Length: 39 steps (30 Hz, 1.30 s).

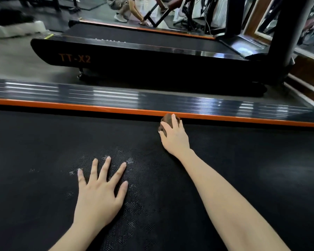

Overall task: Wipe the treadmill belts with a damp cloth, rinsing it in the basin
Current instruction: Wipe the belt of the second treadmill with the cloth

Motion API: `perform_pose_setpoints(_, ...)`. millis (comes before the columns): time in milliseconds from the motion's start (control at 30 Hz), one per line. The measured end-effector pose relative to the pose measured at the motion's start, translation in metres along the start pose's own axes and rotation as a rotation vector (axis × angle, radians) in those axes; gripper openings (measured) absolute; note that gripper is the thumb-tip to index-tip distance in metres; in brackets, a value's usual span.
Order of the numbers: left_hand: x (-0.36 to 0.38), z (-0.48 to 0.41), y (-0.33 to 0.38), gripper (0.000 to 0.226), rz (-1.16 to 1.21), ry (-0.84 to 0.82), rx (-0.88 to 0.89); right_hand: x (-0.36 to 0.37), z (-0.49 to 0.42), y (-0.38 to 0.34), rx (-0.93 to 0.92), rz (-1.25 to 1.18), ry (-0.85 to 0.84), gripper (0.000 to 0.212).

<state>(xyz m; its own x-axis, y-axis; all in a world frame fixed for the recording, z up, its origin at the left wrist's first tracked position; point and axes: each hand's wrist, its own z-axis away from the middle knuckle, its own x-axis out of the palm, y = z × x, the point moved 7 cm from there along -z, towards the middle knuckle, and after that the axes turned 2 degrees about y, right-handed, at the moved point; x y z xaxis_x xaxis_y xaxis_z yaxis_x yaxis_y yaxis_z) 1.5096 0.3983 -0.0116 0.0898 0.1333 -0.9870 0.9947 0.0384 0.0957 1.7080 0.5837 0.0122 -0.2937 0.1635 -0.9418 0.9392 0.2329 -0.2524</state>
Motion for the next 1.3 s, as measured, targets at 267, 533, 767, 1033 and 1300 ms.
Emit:
perform_pose_setpoints(267,0.001,0.001,0.000,0.055,-0.005,0.008,0.001,-0.040,0.010,0.114,0.296,0.040,0.178,0.042)
perform_pose_setpoints(533,0.001,0.000,0.002,0.057,-0.013,0.006,-0.005,-0.006,0.003,0.001,0.069,0.002,0.179,0.030)
perform_pose_setpoints(767,0.001,-0.001,0.000,0.062,-0.021,-0.037,-0.018,0.019,0.071,-0.106,-0.381,-0.127,0.050,0.025)
perform_pose_setpoints(1033,-0.005,0.001,0.002,0.073,0.000,-0.045,-0.032,-0.048,0.265,-0.035,-0.602,-0.161,-0.118,0.040)
perform_pose_setpoints(1300,-0.002,0.000,0.001,0.055,-0.006,-0.056,-0.027,-0.056,0.148,0.053,0.116,-0.217,0.039,0.039)
